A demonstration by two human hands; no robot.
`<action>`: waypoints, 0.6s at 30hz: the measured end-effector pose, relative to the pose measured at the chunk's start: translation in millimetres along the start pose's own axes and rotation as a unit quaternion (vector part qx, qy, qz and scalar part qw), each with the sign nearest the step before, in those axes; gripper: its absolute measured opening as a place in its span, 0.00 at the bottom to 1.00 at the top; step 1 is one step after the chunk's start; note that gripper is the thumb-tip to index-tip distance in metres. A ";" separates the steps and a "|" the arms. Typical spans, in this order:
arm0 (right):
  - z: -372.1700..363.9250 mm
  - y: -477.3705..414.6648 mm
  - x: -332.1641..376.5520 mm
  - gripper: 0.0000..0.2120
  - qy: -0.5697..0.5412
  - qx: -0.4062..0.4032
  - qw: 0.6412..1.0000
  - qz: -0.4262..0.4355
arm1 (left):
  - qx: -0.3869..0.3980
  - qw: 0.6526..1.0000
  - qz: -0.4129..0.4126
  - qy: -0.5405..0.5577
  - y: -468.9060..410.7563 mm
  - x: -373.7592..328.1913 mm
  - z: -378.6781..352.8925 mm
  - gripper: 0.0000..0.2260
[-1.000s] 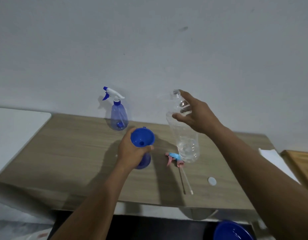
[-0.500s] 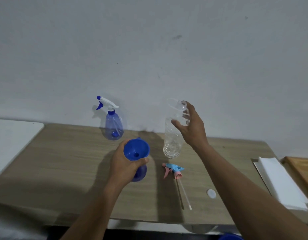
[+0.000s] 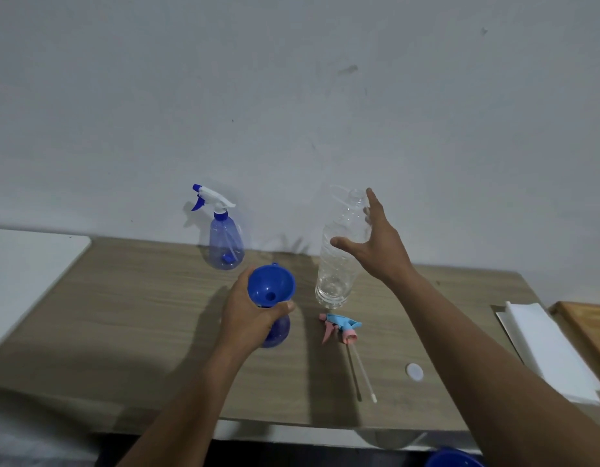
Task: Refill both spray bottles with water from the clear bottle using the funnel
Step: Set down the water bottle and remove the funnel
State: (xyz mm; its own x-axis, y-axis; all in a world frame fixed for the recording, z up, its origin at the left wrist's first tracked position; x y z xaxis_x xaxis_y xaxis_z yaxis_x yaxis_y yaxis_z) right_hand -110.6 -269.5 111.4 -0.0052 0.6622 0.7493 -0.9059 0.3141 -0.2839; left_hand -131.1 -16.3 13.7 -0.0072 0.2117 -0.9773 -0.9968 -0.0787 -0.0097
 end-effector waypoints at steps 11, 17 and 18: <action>15.1 51.6 48.6 0.45 0.061 -0.093 0.989 0.098 | 0.032 0.999 0.018 0.026 5.4 7.9 0.8 0.60; -18.8 81.3 77.4 0.41 0.058 -0.076 0.975 0.200 | -0.012 0.999 0.042 -0.027 3.8 38.4 3.8 0.49; -28.6 83.7 78.1 0.41 0.064 -0.047 0.977 0.197 | -0.008 0.998 0.059 -0.038 2.2 45.2 1.2 0.48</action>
State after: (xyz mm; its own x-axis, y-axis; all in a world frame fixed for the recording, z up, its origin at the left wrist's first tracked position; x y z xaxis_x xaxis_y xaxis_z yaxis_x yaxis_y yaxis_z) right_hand -174.7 -172.1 129.0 -0.2883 0.8217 0.4917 -0.8013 0.0742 -0.5937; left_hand -133.7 -5.7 -30.3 -0.1307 0.2727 -0.9532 -0.9873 -0.1237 0.1000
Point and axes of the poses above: each hand's wrist, its own y-axis away from the middle knuckle, its own z-axis out of the back of the hand, x = y × z, the point moved 4 cm from there along -y, towards the middle knuckle, and after that the axes turned 7 degrees about -x, right-handed, at the moved point
